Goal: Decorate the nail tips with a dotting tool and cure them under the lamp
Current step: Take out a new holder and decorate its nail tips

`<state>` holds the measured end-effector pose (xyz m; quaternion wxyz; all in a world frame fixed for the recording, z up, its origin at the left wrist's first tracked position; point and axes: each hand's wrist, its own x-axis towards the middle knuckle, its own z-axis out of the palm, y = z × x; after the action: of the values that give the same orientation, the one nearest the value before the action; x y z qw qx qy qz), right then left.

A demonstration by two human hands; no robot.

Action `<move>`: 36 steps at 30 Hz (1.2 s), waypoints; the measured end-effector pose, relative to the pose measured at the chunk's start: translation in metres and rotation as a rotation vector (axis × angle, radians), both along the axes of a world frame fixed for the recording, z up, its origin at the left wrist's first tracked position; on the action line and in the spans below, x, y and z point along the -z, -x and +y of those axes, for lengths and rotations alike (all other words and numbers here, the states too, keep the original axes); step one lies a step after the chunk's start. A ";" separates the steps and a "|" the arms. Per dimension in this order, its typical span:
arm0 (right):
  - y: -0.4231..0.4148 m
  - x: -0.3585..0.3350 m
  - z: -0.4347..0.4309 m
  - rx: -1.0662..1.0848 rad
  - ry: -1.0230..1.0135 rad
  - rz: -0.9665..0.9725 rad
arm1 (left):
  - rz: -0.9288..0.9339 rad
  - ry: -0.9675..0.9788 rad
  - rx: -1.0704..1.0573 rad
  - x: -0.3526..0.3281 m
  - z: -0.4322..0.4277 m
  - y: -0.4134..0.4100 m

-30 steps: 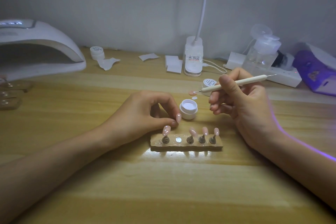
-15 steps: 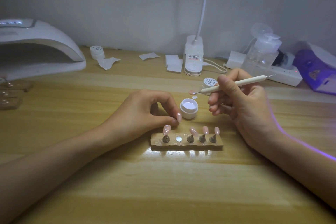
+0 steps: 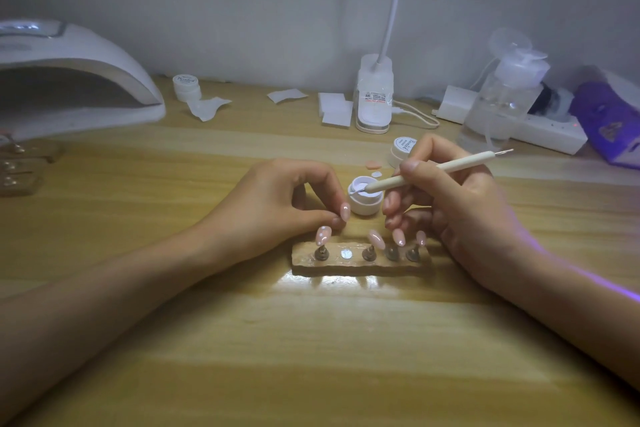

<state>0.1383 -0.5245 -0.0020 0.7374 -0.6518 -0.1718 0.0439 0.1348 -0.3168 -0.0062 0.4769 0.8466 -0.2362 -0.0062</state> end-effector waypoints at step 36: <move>0.002 0.000 0.001 -0.022 0.068 -0.008 | -0.032 -0.040 -0.011 -0.002 -0.001 0.002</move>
<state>0.1362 -0.5236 -0.0021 0.7135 -0.6748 -0.1805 0.0551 0.1328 -0.3174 -0.0045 0.4558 0.8573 -0.2391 0.0053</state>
